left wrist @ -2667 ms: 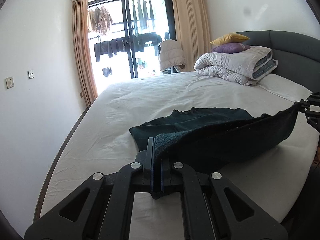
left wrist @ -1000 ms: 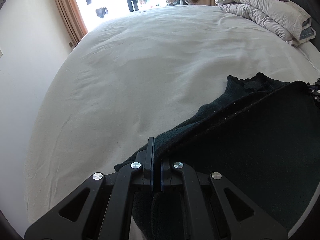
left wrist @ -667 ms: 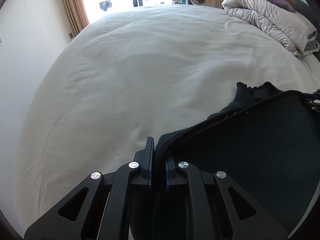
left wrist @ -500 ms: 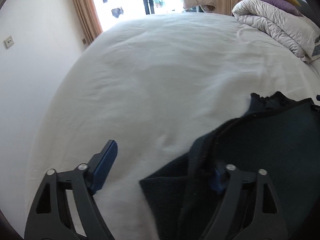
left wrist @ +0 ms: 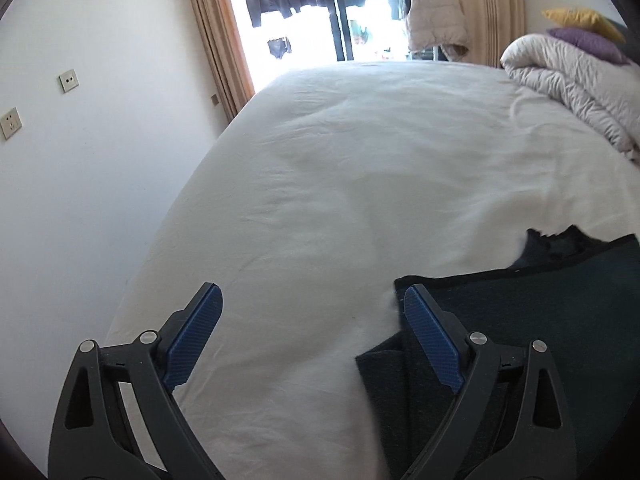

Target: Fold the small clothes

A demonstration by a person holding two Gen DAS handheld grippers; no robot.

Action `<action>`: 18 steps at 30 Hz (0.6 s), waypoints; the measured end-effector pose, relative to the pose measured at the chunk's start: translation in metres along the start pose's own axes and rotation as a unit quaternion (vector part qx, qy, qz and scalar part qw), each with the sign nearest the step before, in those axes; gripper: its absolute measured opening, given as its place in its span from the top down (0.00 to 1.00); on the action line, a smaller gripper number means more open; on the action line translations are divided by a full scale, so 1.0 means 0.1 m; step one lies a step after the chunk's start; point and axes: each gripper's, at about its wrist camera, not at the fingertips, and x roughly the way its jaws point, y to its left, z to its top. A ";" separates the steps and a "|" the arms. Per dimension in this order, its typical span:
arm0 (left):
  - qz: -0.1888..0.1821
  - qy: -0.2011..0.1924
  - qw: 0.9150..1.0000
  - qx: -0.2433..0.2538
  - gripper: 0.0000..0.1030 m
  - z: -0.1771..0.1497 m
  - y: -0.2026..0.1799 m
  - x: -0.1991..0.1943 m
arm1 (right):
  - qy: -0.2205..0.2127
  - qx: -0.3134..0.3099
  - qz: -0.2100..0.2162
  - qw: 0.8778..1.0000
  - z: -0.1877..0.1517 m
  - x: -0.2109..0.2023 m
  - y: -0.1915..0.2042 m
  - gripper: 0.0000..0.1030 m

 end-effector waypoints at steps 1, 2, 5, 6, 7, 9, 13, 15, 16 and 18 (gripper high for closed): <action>0.001 -0.011 1.000 0.005 0.09 -0.01 -0.04 -0.09 | -0.008 0.002 0.005 1.000 -0.01 -0.05 0.03 0.33; 0.002 -0.021 1.000 0.012 0.09 -0.03 -0.10 -0.17 | -0.016 0.005 0.010 1.000 -0.02 -0.09 0.06 0.33; -0.023 -0.027 0.998 0.051 0.09 -0.16 -0.43 -0.28 | -0.037 0.014 0.039 0.998 -0.09 -0.21 0.13 0.33; -0.022 -0.027 0.997 0.070 0.09 -0.22 -0.56 -0.28 | -0.040 0.017 0.038 0.998 -0.12 -0.23 0.15 0.33; -0.016 -0.020 0.996 0.089 0.09 -0.31 -0.70 -0.24 | -0.037 0.022 0.042 0.998 -0.16 -0.23 0.15 0.33; 0.001 0.022 0.994 0.111 0.12 -0.51 -0.88 -0.06 | -0.015 0.041 0.053 0.998 -0.27 -0.16 0.09 0.33; -0.005 0.040 0.996 0.085 0.15 -0.85 -0.78 0.07 | 0.029 0.093 0.021 0.995 -0.55 -0.01 -0.21 0.33; 0.003 0.035 0.996 0.086 0.15 -0.89 -0.75 0.01 | 0.029 0.149 0.012 0.988 -0.67 -0.06 -0.46 0.35; 0.010 0.031 0.995 0.093 0.15 -0.91 -0.76 -0.02 | 0.025 0.171 0.007 0.985 -0.72 -0.11 -0.57 0.36; 0.019 0.026 0.995 0.099 0.15 -0.94 -0.78 -0.07 | 0.007 0.202 0.004 0.979 -0.75 -0.26 -0.67 0.38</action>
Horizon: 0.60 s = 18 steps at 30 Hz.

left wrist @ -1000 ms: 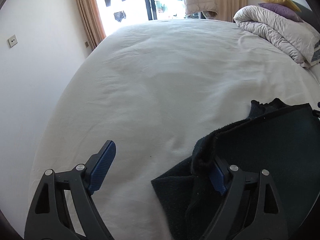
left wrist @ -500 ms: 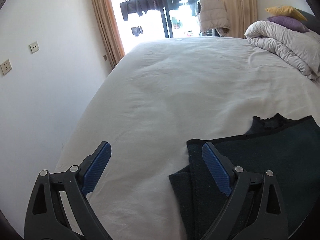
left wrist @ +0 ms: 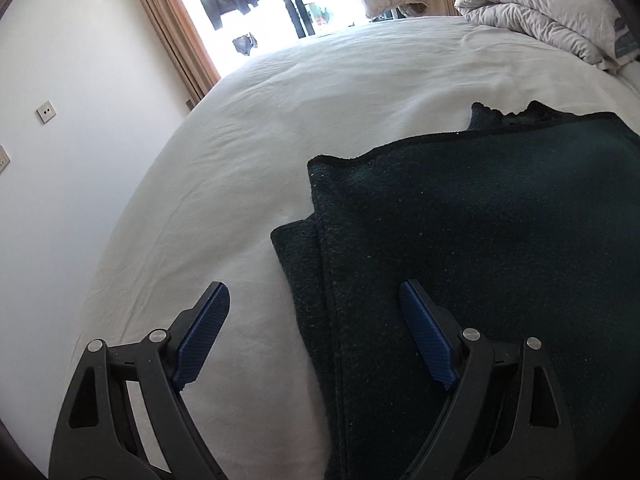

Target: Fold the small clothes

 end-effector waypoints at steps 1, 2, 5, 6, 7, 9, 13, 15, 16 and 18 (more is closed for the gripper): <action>0.006 -0.002 1.000 -0.002 0.15 -0.02 0.00 -0.03 | -0.013 0.006 0.016 1.000 0.00 -0.09 0.01 0.38; 0.010 -0.004 1.000 -0.003 0.15 -0.03 0.00 -0.03 | -0.025 0.004 0.037 0.999 0.00 -0.17 0.06 0.38; 0.023 -0.007 1.000 -0.001 0.15 -0.07 -0.01 -0.03 | -0.038 -0.047 0.086 0.994 -0.03 -0.30 0.43 0.38; 0.027 -0.008 1.000 0.000 0.15 -0.09 -0.03 -0.05 | -0.038 -0.068 0.098 0.992 -0.06 -0.30 0.57 0.38; 0.031 -0.009 0.999 0.002 0.15 -0.09 0.00 -0.03 | -0.034 -0.084 0.106 0.990 -0.09 -0.26 0.68 0.38; 0.036 -0.009 0.999 0.003 0.15 -0.10 -0.02 -0.04 | -0.017 -0.099 0.116 0.988 -0.16 -0.13 0.79 0.39; 0.017 0.000 1.000 -0.022 0.15 -0.15 0.06 -0.01 | 0.032 -0.095 0.091 0.991 -0.32 0.22 0.66 0.49; -0.005 0.009 0.999 -0.047 0.15 -0.20 0.15 0.01 | 0.023 -0.080 0.096 0.992 -0.34 0.21 0.52 0.62; -0.014 0.013 0.998 -0.058 0.14 -0.21 0.19 0.02 | 0.021 -0.074 0.090 0.993 -0.33 0.18 0.44 0.65; -0.016 0.014 0.998 -0.061 0.14 -0.22 0.20 0.02 | 0.016 -0.070 0.074 0.995 -0.29 0.13 0.37 0.67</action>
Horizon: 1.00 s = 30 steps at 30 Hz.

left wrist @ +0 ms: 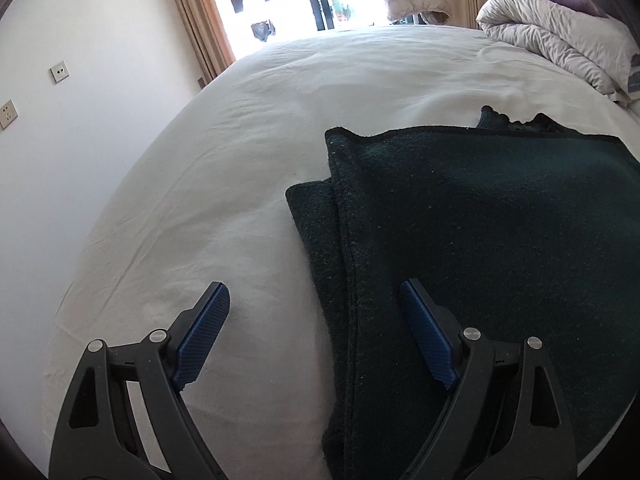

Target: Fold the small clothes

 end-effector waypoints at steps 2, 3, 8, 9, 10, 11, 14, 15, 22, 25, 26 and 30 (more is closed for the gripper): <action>0.007 -0.002 1.000 0.005 0.14 -0.01 -0.03 -0.01 | -0.004 0.004 -0.037 0.999 0.04 -0.11 -0.02 0.67; 0.009 -0.002 1.000 0.005 0.15 -0.01 -0.04 0.00 | -0.012 0.004 -0.052 0.999 0.06 -0.18 0.00 0.66; 0.002 0.001 1.000 -0.007 0.14 -0.02 -0.01 0.02 | -0.035 -0.032 0.051 0.998 0.05 -0.44 0.48 0.65; 0.003 0.001 1.000 -0.006 0.14 -0.03 -0.01 0.01 | -0.028 -0.044 0.078 0.996 0.01 -0.42 0.60 0.64; 0.003 0.001 1.000 -0.005 0.14 -0.02 -0.02 0.02 | -0.019 -0.055 0.091 0.994 -0.02 -0.39 0.69 0.62; 0.004 0.000 1.000 -0.004 0.14 -0.02 -0.02 0.02 | -0.010 -0.065 0.094 0.993 -0.06 -0.35 0.77 0.62; 0.002 0.001 1.000 -0.006 0.14 -0.02 -0.02 0.02 | 0.020 -0.087 0.093 0.992 -0.19 -0.19 0.87 0.62; 0.001 0.001 1.000 -0.006 0.14 -0.02 -0.03 0.02 | 0.031 -0.090 0.083 0.992 -0.22 -0.13 0.87 0.62; -0.001 -0.001 1.000 -0.008 0.14 -0.01 -0.05 0.04 | 0.028 -0.040 0.008 0.999 -0.29 -0.18 0.42 0.62; -0.002 -0.001 1.000 -0.008 0.14 -0.01 -0.04 0.04 | 0.028 -0.005 -0.028 0.999 -0.28 -0.24 0.22 0.67; -0.001 -0.001 1.000 -0.008 0.14 -0.01 -0.04 0.04 | 0.024 -0.002 -0.033 0.999 -0.27 -0.27 0.21 0.69; -0.002 -0.001 1.000 -0.009 0.14 -0.03 -0.02 0.01 | -0.011 -0.003 -0.009 1.000 -0.19 -0.44 0.41 0.69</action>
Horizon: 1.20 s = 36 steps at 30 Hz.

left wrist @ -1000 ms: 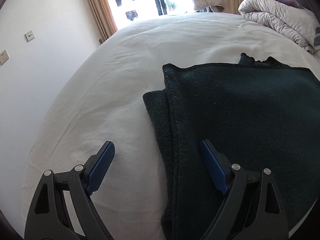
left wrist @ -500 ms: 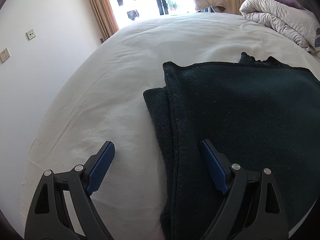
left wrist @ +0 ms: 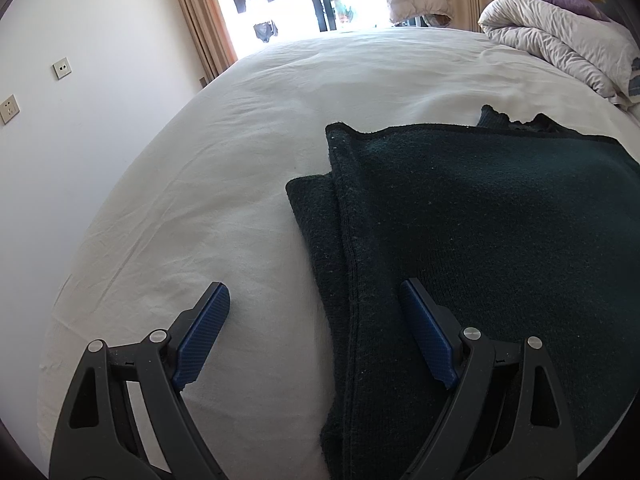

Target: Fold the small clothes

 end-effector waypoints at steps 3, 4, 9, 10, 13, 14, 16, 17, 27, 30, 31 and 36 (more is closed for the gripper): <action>0.000 0.000 1.000 0.000 0.14 0.00 0.00 0.00 | -0.009 0.010 0.080 0.997 0.09 -0.03 0.29 0.68; 0.000 0.000 1.000 0.000 0.14 0.00 0.00 0.00 | -0.005 0.012 0.108 0.994 0.11 -0.01 0.38 0.68; -0.013 -0.002 1.000 -0.010 0.15 -0.01 0.05 -0.02 | 0.040 0.022 0.201 0.979 0.03 0.29 0.73 0.68; -0.019 -0.002 1.000 -0.016 0.15 -0.01 0.08 -0.02 | 0.052 0.033 0.201 0.978 -0.02 0.38 0.71 0.67; -0.028 -0.005 0.999 -0.029 0.15 -0.02 0.13 -0.08 | 0.069 0.091 0.227 0.967 -0.17 0.49 0.47 0.73; -0.022 -0.008 0.999 -0.026 0.15 -0.02 0.13 -0.12 | 0.067 0.108 0.229 0.965 -0.19 0.47 0.36 0.74; 0.006 -0.021 1.000 -0.007 0.17 -0.04 0.05 -0.27 | 0.052 0.128 0.213 0.967 -0.20 0.39 0.15 0.74; 0.013 -0.033 0.999 0.005 0.17 -0.04 -0.03 -0.38 | 0.044 0.141 0.204 0.968 -0.23 0.36 0.04 0.74; -0.170 -0.008 0.983 -0.075 0.17 0.02 -0.75 -0.51 | 0.009 0.258 0.259 0.931 -0.38 0.04 -0.36 0.62; -0.179 0.004 0.978 -0.105 0.17 -0.07 -0.76 -0.37 | 0.030 0.238 0.306 0.921 -0.26 0.17 0.00 0.60; -0.175 0.005 0.980 -0.094 0.17 -0.06 -0.79 -0.37 | 0.040 0.231 0.316 0.919 -0.21 0.24 0.13 0.60; -0.172 0.007 0.981 -0.087 0.21 -0.07 -0.73 -0.22 | 0.077 0.220 0.302 0.924 -0.04 0.65 0.43 0.64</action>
